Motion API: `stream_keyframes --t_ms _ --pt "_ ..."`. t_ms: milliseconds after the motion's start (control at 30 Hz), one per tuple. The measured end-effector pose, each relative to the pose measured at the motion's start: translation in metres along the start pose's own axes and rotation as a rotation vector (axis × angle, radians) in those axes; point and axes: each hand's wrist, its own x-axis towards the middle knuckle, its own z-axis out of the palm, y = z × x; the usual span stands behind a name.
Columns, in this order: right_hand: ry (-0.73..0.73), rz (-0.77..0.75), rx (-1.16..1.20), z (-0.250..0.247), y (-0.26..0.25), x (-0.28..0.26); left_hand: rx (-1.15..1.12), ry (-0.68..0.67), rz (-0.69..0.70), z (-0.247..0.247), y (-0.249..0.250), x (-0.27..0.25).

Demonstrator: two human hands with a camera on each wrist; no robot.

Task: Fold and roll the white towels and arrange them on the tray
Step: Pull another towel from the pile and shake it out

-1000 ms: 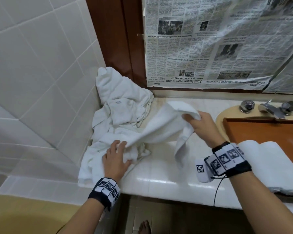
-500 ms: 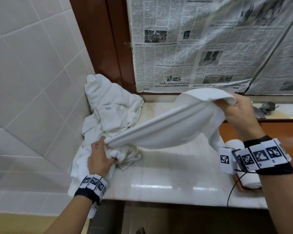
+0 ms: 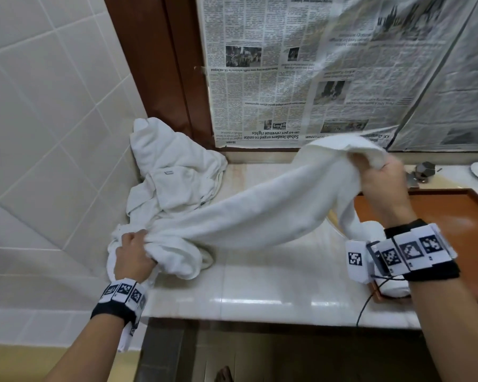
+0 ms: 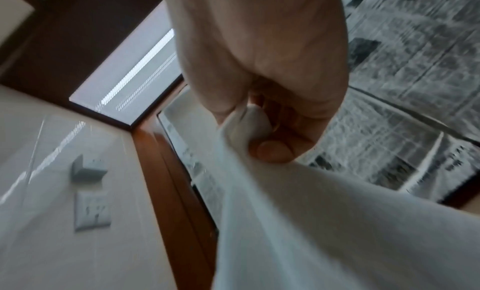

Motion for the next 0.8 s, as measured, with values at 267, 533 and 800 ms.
stream_keyframes --t_ms 267,533,800 --pt "-0.495 0.185 -0.368 0.097 0.089 -0.068 -0.143 -0.214 0.091 0.015 0.021 -0.022" --pt "-0.673 0.099 -0.503 0.171 0.099 -0.082 -0.229 -0.085 0.119 0.016 0.024 -0.021" --pt "-0.953 0.091 -0.928 0.226 0.137 -0.094 0.013 -0.147 0.073 0.018 0.042 -0.02"
